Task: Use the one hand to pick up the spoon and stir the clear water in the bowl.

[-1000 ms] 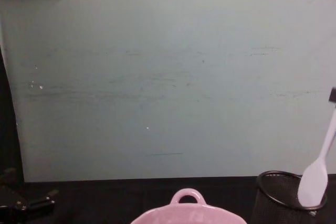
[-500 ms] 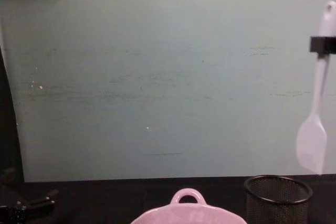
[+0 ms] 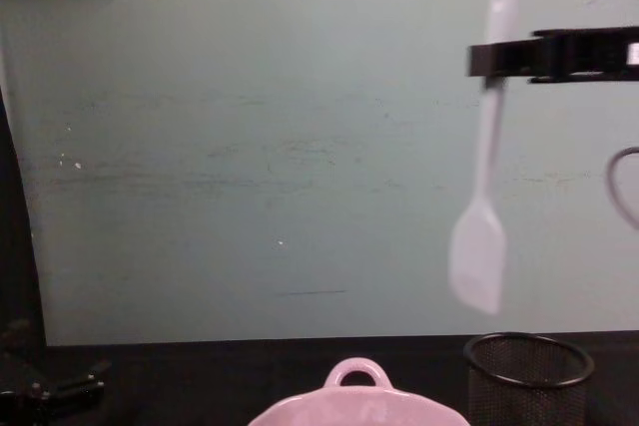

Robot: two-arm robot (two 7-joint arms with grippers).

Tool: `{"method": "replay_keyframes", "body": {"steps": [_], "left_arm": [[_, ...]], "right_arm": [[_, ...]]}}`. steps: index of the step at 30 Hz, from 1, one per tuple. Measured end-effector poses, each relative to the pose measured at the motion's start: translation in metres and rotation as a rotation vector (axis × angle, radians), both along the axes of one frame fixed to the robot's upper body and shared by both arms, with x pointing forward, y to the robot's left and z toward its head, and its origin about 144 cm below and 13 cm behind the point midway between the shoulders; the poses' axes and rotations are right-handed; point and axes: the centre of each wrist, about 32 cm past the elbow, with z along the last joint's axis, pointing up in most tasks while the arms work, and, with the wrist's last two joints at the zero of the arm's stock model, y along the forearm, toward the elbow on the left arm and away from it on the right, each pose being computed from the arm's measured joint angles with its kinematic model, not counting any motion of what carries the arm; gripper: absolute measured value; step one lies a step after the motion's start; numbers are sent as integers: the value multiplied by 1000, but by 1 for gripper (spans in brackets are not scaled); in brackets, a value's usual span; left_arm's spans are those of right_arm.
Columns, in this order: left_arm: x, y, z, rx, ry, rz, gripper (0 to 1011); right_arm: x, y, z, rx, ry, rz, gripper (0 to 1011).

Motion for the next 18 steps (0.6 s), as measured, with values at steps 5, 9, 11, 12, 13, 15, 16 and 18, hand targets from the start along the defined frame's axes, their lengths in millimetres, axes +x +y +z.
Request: {"method": "replay_keyframes", "body": {"steps": [5,9,11,12,13,15,16,18], "left_arm": [[0,0,0,0,0,0,1011],[0,0,0,0,0,0,1011],[0,0,0,0,0,0,1011],[0,0,0,0,0,0,1011],[0,0,0,0,0,0,1011],[0,0,0,0,0,0,1011],[0,0,0,0,0,0,1011],[0,0,0,0,0,0,1011]], "right_arm": [[2,14,-12,19,22,66,112],[5,21,-26,26,37,111,112],[7,24,-39,25,52,133,113],[8,24,-41,23,55,138,112],[9,25,-45,20,61,142,112],[11,26,-56,9,82,154,113],[11,27,-59,5,87,157,112],[13,27,-71,-6,109,169,112]]}}
